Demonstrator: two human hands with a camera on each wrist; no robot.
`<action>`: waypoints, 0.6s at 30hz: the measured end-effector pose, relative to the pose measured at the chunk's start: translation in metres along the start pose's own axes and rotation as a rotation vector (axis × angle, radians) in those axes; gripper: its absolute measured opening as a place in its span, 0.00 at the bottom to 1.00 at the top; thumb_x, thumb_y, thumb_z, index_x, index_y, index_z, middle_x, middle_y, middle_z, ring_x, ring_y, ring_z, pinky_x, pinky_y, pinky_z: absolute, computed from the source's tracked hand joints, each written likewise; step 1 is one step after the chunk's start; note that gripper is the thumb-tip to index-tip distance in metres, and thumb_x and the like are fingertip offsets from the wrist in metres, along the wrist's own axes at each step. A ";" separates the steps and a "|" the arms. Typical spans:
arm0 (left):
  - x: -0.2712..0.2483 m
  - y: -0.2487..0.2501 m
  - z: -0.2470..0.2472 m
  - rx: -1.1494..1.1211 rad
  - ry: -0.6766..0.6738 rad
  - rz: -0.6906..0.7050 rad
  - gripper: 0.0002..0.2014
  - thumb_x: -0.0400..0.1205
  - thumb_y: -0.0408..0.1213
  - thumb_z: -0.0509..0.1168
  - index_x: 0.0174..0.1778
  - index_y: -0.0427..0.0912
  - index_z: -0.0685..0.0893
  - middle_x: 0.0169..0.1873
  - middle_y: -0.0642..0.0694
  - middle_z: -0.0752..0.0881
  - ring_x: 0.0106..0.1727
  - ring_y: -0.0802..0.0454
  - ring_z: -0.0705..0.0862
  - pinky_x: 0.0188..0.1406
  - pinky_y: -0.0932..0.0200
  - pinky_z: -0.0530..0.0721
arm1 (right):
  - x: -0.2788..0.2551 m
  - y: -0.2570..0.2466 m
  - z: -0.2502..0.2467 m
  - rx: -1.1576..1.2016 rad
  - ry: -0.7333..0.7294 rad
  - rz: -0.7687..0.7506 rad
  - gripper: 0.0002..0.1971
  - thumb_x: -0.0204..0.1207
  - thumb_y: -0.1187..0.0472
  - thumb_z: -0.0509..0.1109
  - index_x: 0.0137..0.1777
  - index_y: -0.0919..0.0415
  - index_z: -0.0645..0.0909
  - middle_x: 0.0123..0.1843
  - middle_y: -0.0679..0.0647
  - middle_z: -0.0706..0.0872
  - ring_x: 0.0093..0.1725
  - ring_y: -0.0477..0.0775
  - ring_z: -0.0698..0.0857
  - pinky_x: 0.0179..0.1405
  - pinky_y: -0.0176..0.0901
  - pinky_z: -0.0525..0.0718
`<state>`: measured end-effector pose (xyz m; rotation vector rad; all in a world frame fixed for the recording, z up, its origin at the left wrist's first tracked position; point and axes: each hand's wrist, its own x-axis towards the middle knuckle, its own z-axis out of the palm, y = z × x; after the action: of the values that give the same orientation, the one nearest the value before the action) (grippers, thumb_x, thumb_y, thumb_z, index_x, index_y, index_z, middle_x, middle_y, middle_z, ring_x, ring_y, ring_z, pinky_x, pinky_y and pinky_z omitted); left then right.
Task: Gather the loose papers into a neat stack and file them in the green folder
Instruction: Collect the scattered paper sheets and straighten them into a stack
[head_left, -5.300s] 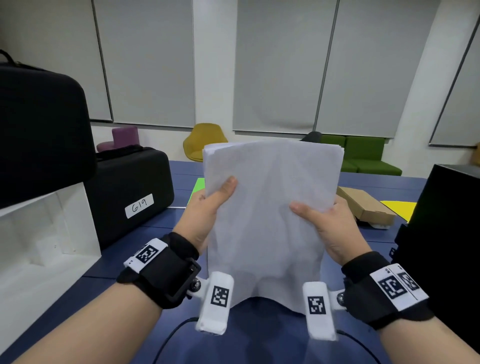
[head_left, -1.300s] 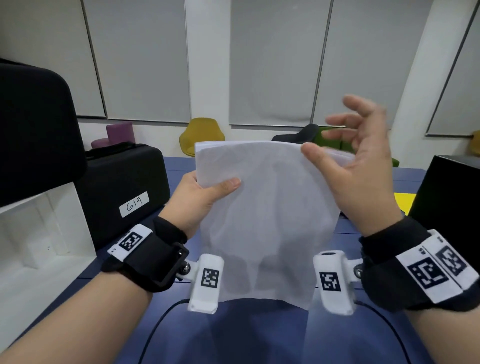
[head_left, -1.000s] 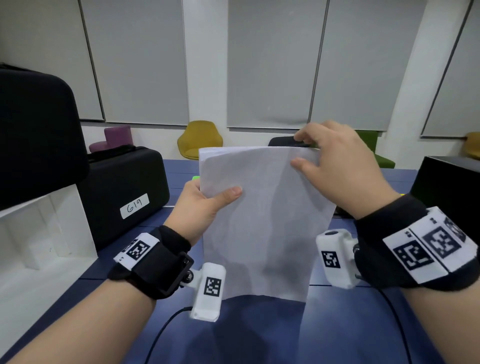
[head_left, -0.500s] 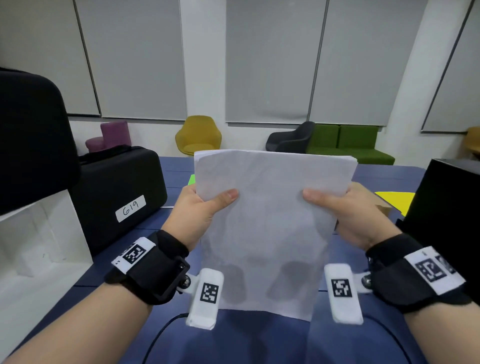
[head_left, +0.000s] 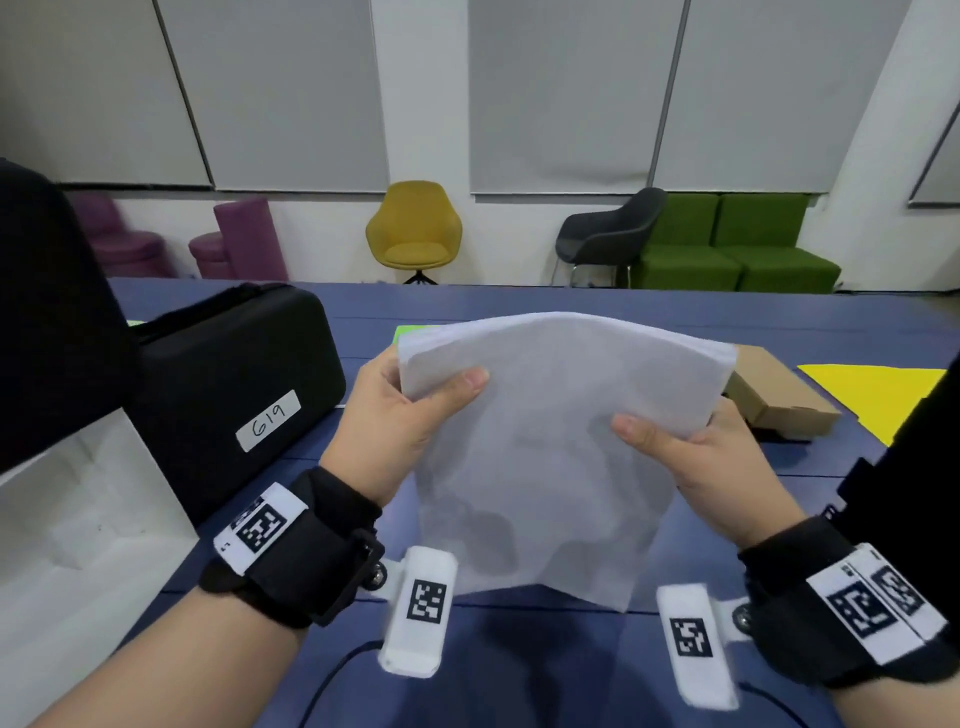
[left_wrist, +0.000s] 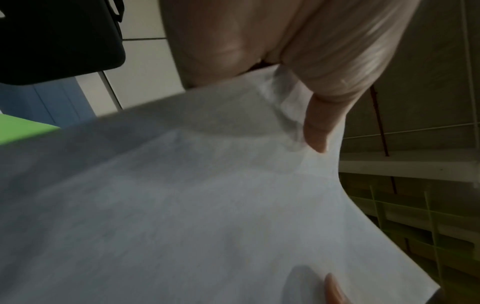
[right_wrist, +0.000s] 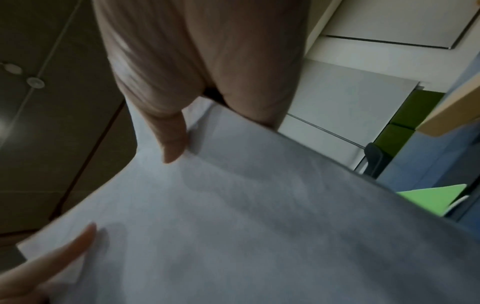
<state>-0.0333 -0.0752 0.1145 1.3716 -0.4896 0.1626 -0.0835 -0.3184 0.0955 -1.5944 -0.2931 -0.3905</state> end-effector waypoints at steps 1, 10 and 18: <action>0.003 0.004 0.000 0.023 0.014 0.025 0.14 0.73 0.34 0.74 0.55 0.42 0.88 0.52 0.45 0.91 0.52 0.49 0.90 0.50 0.56 0.86 | 0.002 -0.001 -0.001 0.014 0.000 0.009 0.13 0.65 0.62 0.75 0.46 0.45 0.91 0.49 0.48 0.93 0.50 0.47 0.91 0.47 0.37 0.87; 0.022 0.028 0.018 0.058 0.148 -0.146 0.15 0.76 0.49 0.69 0.41 0.40 0.90 0.36 0.45 0.88 0.39 0.51 0.83 0.39 0.59 0.81 | 0.017 -0.033 0.000 0.124 0.001 0.096 0.17 0.65 0.54 0.81 0.53 0.60 0.89 0.50 0.52 0.92 0.49 0.49 0.89 0.46 0.40 0.86; 0.032 0.035 0.022 0.061 0.197 -0.222 0.19 0.80 0.36 0.64 0.42 0.17 0.81 0.36 0.38 0.75 0.37 0.51 0.71 0.32 0.60 0.71 | 0.027 -0.041 0.014 0.230 0.199 0.235 0.43 0.55 0.29 0.77 0.48 0.73 0.82 0.45 0.64 0.78 0.46 0.58 0.76 0.47 0.52 0.71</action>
<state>-0.0240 -0.0941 0.1623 1.4415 -0.1676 0.1305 -0.0755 -0.3035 0.1433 -1.3348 0.0039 -0.3182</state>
